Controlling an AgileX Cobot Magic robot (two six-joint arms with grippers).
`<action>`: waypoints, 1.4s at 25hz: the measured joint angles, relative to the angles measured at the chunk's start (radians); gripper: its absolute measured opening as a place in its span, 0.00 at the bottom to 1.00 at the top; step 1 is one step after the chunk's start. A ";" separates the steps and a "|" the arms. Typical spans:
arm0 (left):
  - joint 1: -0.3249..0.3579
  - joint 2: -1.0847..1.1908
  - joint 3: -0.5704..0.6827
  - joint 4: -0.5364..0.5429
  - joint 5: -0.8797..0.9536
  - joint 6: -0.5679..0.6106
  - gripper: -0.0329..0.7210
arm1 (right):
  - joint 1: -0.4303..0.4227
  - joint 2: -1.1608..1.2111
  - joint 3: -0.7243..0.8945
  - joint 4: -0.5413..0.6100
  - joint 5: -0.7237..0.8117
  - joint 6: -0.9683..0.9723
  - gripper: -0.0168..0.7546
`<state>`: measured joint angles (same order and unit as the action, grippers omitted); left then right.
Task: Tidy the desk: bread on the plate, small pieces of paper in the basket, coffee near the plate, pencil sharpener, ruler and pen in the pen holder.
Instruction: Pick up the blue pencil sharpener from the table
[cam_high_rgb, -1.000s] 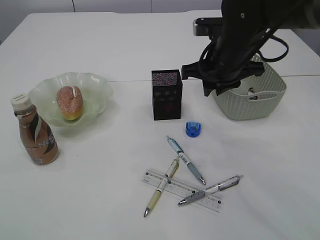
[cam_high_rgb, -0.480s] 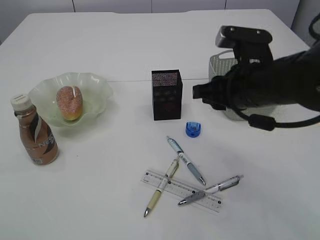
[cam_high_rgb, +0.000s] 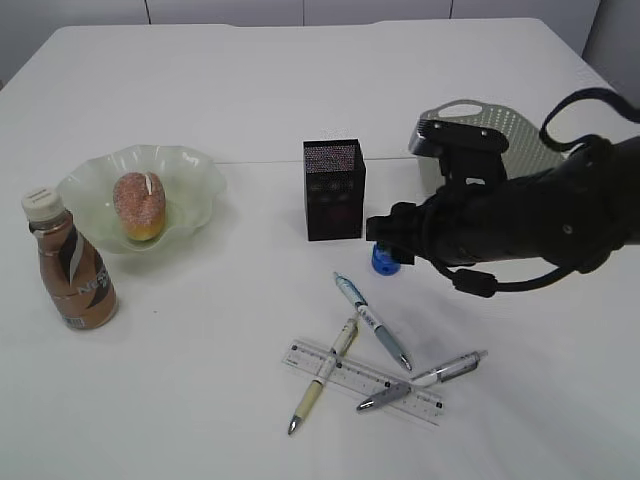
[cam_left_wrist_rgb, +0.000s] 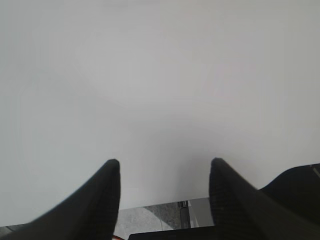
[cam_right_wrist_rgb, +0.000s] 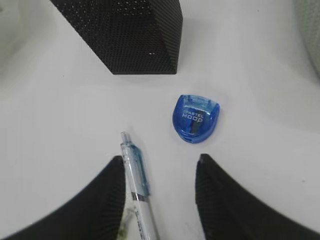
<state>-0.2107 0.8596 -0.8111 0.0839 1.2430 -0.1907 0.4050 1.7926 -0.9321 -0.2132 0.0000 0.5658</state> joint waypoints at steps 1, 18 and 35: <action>0.000 0.000 0.000 0.000 0.000 0.000 0.58 | 0.000 0.016 0.000 0.015 -0.023 0.000 0.59; 0.000 0.000 0.000 0.000 0.000 -0.003 0.58 | -0.006 0.168 -0.067 0.050 -0.166 -0.096 0.78; 0.000 0.000 0.000 0.000 0.000 -0.003 0.58 | -0.047 0.188 -0.117 0.048 -0.162 -0.135 0.78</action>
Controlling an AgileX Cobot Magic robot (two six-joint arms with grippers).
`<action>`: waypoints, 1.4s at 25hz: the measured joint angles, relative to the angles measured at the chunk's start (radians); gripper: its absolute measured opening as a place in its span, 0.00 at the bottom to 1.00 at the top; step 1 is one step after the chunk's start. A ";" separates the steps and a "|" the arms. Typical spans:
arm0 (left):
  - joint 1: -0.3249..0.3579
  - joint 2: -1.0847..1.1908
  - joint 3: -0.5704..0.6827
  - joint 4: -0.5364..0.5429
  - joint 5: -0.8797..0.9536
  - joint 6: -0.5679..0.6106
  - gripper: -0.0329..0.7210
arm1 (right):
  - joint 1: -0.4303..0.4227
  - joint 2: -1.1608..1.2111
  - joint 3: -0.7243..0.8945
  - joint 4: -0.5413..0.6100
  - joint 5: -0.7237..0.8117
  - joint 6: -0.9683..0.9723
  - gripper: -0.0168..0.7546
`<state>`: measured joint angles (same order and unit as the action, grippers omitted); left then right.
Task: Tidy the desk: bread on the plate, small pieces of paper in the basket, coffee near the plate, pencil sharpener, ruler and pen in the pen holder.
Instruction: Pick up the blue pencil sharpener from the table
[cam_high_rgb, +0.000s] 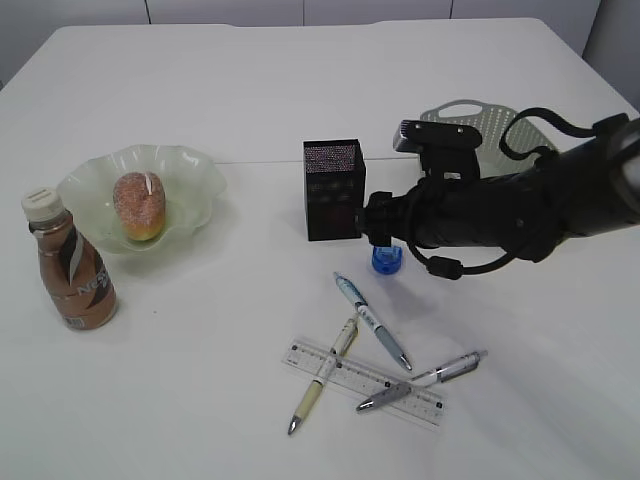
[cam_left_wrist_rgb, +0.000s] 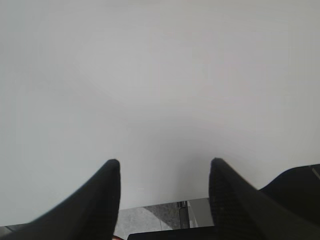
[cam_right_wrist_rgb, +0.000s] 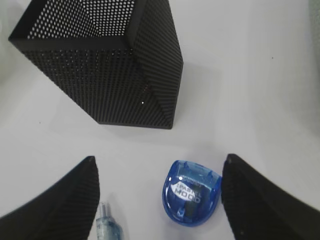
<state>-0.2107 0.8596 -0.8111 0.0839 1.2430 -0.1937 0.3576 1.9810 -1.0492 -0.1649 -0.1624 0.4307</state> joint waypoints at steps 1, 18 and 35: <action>0.000 0.000 0.000 0.000 0.000 0.000 0.58 | 0.000 0.007 -0.015 0.000 0.006 0.000 0.78; 0.000 0.000 0.000 -0.006 0.000 0.000 0.58 | 0.000 0.048 -0.103 -0.003 0.175 0.000 0.77; 0.000 0.000 0.000 -0.006 0.000 0.000 0.58 | 0.026 0.048 -0.103 -0.003 0.213 0.000 0.77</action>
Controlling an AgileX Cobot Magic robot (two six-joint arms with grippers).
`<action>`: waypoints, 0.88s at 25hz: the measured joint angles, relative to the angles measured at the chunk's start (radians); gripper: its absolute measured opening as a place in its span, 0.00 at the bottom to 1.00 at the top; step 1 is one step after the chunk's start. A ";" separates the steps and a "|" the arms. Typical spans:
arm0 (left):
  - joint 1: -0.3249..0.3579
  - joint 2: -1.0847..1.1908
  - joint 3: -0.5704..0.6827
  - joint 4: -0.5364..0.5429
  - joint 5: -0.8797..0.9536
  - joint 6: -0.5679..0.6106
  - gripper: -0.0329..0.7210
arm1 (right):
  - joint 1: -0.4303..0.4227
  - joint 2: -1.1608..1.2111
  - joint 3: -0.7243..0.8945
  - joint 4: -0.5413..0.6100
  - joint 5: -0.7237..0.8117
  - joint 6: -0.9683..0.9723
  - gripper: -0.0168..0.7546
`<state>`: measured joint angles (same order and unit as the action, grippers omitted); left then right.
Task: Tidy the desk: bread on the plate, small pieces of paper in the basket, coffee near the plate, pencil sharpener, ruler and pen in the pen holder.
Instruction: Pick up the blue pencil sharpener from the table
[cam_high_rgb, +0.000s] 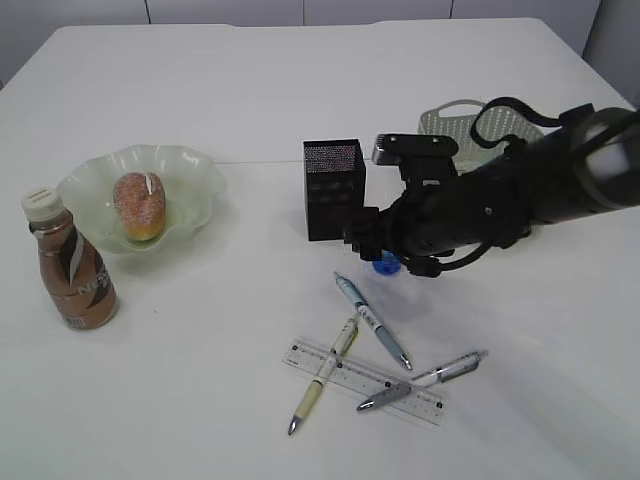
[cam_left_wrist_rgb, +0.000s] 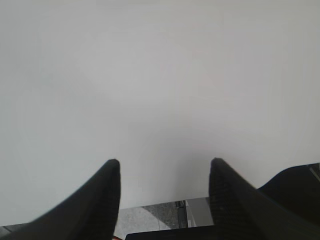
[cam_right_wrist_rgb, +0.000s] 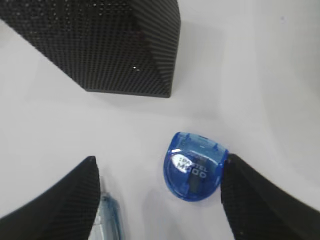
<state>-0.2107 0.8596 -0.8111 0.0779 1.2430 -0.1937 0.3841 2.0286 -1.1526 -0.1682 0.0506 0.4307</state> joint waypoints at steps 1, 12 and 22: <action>0.000 0.000 0.000 0.000 0.000 0.000 0.58 | 0.005 0.000 0.000 0.000 0.000 0.000 0.77; 0.000 0.000 0.000 -0.006 0.000 0.000 0.58 | 0.011 0.000 0.000 0.000 0.000 0.000 0.77; 0.000 0.000 0.000 -0.022 0.000 0.000 0.58 | 0.011 0.000 0.000 0.000 0.015 0.000 0.77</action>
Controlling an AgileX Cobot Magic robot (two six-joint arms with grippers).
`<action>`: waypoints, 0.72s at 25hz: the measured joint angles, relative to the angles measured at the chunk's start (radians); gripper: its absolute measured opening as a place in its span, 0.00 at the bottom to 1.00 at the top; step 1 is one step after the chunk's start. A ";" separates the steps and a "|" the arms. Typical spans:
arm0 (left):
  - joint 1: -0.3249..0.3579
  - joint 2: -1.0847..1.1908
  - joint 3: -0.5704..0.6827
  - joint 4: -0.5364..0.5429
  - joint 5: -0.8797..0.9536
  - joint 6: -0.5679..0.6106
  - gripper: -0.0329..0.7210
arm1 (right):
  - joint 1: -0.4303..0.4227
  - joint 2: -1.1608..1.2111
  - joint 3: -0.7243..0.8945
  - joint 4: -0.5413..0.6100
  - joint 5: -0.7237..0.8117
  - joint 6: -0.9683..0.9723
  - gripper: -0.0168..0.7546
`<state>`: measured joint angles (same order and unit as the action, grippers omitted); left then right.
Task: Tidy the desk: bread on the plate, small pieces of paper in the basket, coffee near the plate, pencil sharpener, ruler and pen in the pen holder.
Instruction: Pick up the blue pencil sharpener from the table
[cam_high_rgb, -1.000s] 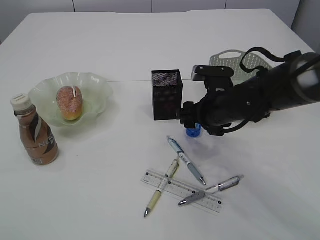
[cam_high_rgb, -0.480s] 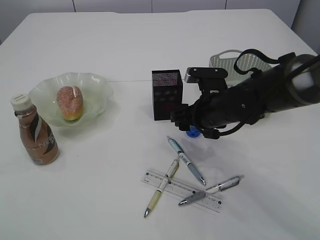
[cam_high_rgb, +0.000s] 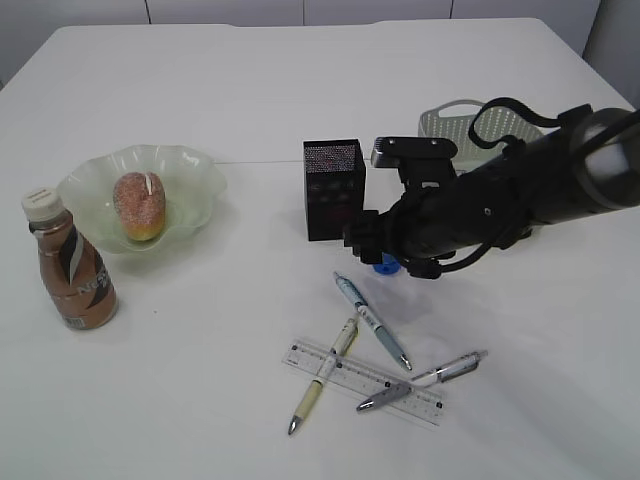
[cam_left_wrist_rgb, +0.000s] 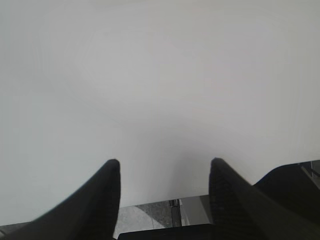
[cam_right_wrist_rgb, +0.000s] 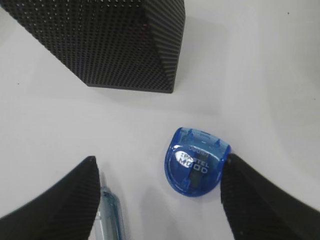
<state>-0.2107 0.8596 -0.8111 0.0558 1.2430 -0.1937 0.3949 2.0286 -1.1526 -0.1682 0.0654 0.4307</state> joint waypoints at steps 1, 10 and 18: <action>0.000 0.000 0.000 -0.001 0.000 0.000 0.58 | 0.000 0.000 0.000 0.000 0.007 0.000 0.77; 0.000 0.000 0.000 -0.002 0.000 0.000 0.58 | -0.002 0.016 -0.002 -0.031 0.023 0.000 0.77; 0.000 0.000 0.000 -0.003 0.000 -0.002 0.58 | -0.030 0.047 -0.002 -0.033 0.015 0.000 0.77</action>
<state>-0.2107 0.8596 -0.8111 0.0527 1.2430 -0.1952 0.3645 2.0755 -1.1542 -0.2016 0.0805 0.4307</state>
